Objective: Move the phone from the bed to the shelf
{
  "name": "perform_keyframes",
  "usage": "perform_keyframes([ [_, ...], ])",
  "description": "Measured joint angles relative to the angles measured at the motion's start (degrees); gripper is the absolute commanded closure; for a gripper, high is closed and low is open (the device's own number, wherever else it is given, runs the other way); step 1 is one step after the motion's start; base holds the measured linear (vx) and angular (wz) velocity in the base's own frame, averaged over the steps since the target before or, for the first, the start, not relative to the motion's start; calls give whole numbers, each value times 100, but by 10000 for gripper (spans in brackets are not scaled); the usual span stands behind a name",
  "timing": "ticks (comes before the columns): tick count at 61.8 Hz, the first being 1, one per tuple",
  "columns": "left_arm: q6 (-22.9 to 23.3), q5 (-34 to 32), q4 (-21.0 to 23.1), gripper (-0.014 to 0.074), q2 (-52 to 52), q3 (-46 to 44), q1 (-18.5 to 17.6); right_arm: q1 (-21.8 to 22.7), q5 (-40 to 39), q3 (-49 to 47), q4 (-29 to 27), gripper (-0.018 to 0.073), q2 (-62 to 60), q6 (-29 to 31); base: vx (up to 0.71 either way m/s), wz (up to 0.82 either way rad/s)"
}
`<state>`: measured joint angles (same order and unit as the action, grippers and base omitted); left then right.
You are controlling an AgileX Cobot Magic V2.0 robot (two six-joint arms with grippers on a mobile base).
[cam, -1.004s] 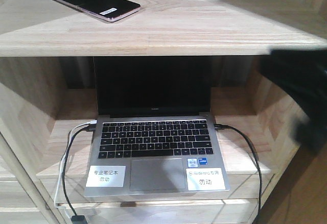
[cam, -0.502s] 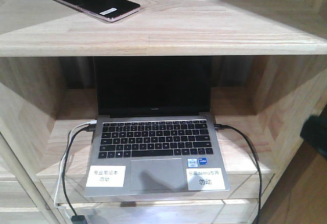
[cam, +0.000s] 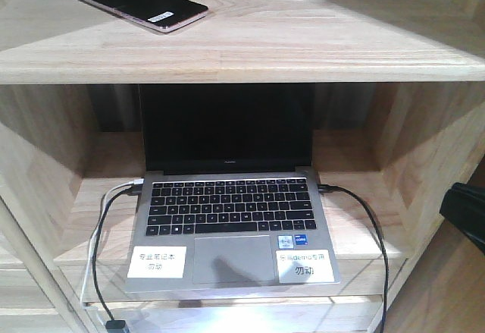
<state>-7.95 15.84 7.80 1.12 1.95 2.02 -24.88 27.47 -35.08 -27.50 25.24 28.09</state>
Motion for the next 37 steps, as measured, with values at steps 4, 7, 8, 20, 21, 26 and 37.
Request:
perform_keyframes([
  [4,0,0,0,596,0,0,0,0,0,0,0,568,0,0,0,0],
  [7,0,0,0,596,0,0,0,0,0,0,0,568,0,0,0,0],
  [8,0,0,0,596,0,0,0,0,0,0,0,568,0,0,0,0],
  [20,0,0,0,596,0,0,0,0,0,0,0,568,0,0,0,0],
  [21,0,0,0,596,0,0,0,0,0,0,0,568,0,0,0,0],
  [26,0,0,0,596,0,0,0,0,0,0,0,568,0,0,0,0],
  [37,0,0,0,596,0,0,0,0,-64,0,0,568,0,0,0,0],
])
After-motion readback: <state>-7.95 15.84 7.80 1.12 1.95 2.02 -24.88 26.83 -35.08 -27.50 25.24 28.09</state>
